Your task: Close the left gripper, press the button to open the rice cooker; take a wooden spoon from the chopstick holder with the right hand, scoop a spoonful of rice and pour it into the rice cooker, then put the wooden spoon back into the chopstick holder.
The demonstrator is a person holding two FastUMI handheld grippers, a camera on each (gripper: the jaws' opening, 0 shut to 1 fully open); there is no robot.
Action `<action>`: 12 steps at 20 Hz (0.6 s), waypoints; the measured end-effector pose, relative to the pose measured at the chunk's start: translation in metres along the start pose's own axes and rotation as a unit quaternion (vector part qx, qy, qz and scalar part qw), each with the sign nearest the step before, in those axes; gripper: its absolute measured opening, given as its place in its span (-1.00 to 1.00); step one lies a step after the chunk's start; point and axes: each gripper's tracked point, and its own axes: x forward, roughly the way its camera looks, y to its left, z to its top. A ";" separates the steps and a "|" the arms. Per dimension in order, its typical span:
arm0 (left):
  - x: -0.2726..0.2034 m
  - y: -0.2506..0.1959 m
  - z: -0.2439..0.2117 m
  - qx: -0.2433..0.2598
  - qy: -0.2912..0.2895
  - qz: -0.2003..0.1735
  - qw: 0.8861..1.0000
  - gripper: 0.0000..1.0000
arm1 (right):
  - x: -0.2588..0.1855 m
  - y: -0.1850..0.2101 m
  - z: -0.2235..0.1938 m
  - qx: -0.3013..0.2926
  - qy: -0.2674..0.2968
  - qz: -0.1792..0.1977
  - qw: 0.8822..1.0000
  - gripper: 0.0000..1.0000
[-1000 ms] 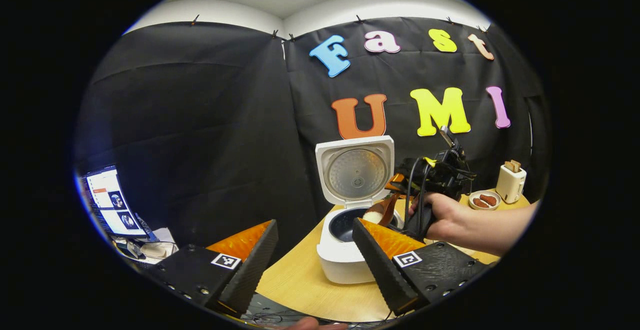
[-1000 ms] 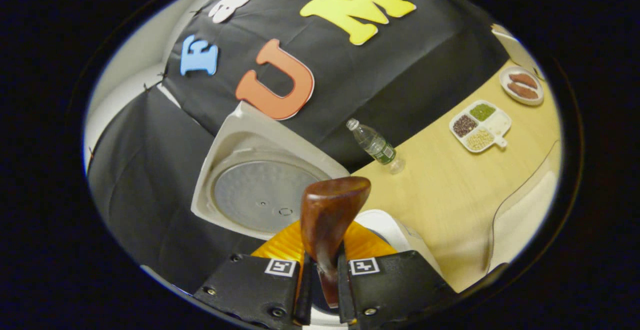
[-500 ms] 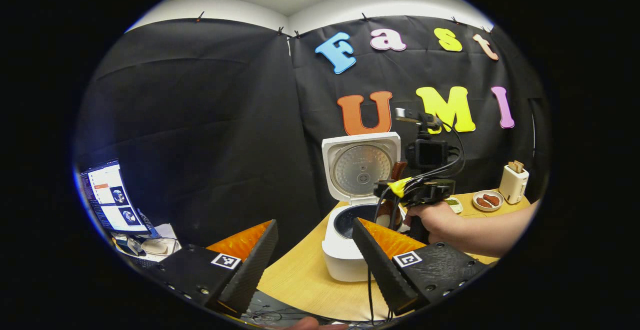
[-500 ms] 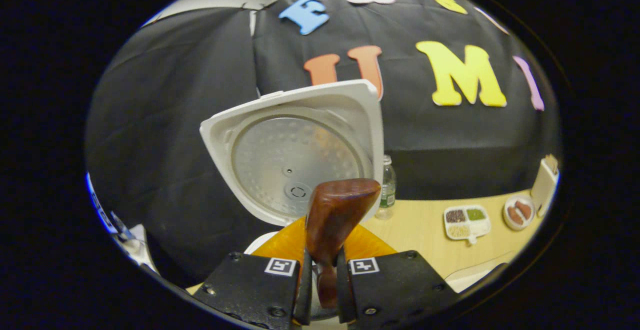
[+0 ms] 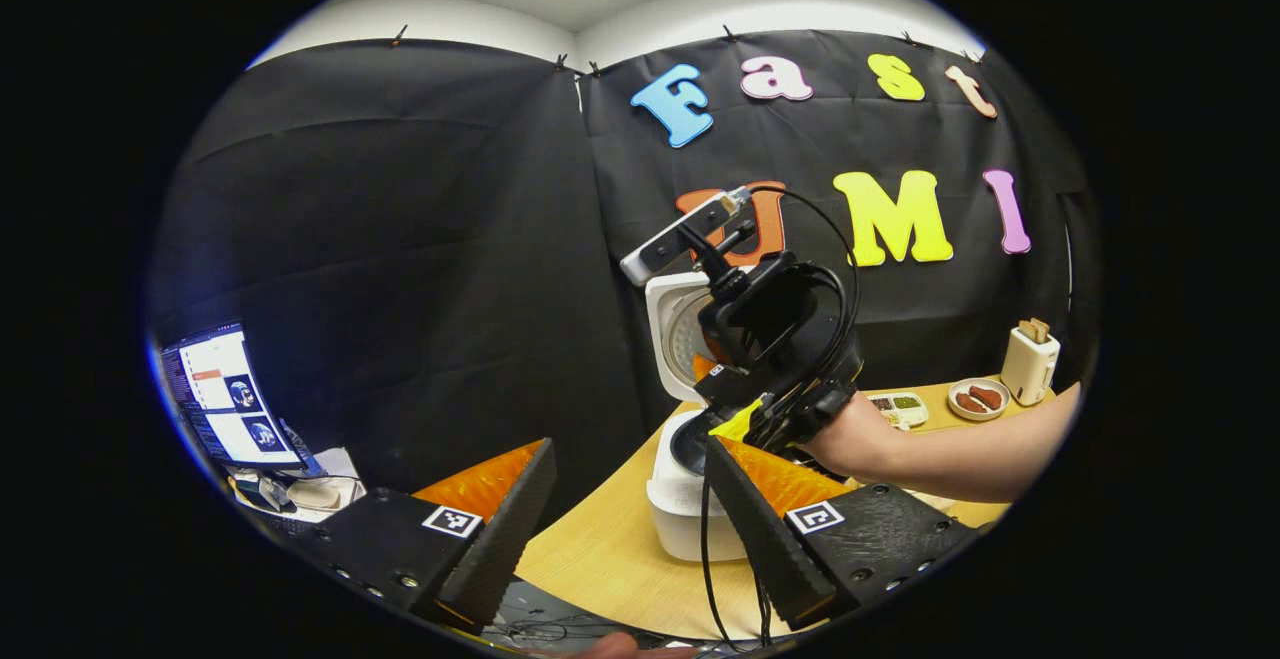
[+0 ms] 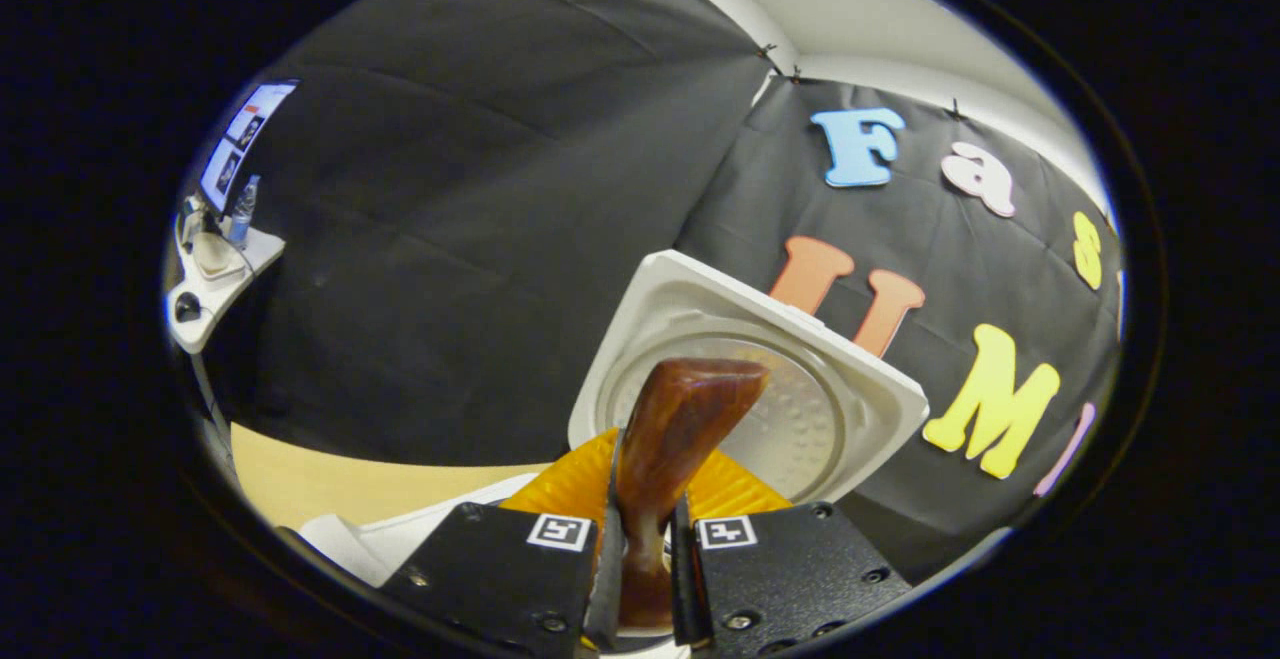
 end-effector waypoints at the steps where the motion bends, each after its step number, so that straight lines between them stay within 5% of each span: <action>1: 0.000 0.000 0.000 0.000 -0.001 0.000 1.000 0.90 | 0.000 0.000 -0.001 0.002 0.001 0.000 1.000 -0.48; 7: 0.000 0.000 -0.001 -0.005 0.001 0.000 1.000 0.91 | 0.001 0.001 0.006 0.031 0.001 0.004 1.000 -0.48; 9: 0.000 0.001 0.001 -0.003 -0.003 0.001 1.000 0.90 | -0.002 0.001 0.011 0.095 0.000 0.015 0.995 -0.49; 12: -0.001 0.002 0.004 -0.002 -0.009 0.000 1.000 0.90 | -0.012 -0.025 0.014 0.227 0.003 0.011 0.974 -0.48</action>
